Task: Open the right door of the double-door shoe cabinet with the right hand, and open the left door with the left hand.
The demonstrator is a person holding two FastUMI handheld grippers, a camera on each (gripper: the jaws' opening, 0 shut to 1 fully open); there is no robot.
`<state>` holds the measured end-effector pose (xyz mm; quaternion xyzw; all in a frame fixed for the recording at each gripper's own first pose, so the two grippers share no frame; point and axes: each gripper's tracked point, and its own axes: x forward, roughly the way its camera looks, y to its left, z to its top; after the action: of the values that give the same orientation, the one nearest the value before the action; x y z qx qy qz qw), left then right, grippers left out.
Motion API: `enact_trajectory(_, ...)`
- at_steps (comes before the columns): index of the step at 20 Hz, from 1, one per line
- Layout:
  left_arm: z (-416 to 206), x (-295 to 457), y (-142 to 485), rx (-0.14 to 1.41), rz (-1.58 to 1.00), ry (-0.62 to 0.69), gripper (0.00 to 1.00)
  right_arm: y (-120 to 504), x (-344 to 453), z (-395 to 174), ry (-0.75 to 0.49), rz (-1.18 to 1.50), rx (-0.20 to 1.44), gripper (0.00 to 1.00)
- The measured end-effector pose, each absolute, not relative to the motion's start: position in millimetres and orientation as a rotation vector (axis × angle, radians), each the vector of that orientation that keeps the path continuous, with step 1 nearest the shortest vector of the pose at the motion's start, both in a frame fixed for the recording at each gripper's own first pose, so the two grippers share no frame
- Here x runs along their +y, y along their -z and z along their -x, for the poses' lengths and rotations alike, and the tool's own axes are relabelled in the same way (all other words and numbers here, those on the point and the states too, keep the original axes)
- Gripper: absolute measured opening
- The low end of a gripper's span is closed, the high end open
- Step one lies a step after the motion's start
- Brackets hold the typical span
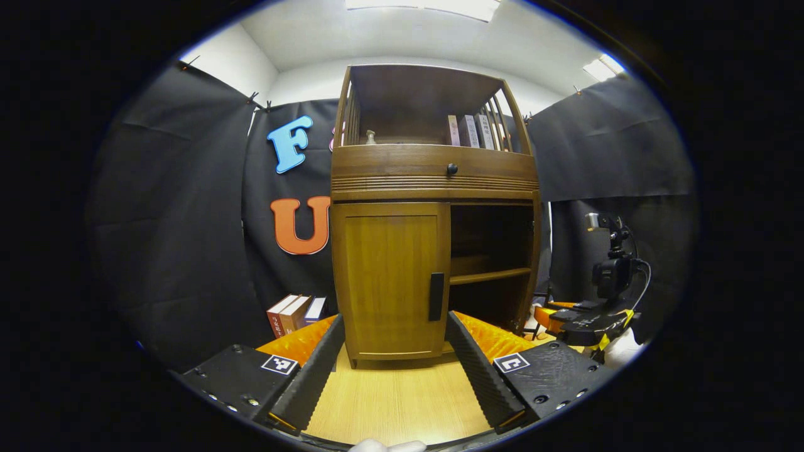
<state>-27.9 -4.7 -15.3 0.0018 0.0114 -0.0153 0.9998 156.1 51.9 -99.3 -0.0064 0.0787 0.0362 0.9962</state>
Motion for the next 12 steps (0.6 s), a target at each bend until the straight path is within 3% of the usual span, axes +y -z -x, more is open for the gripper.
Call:
enact_trajectory(10,24,-20,27,0.031,-0.004,0.046,1.00,101,10,-136,-0.064,-0.045,0.181,0.18)
enact_trajectory(12,19,-31,25,0.022,0.007,0.040,0.96,99,-5,-133,-0.082,-0.053,0.181,0.16)
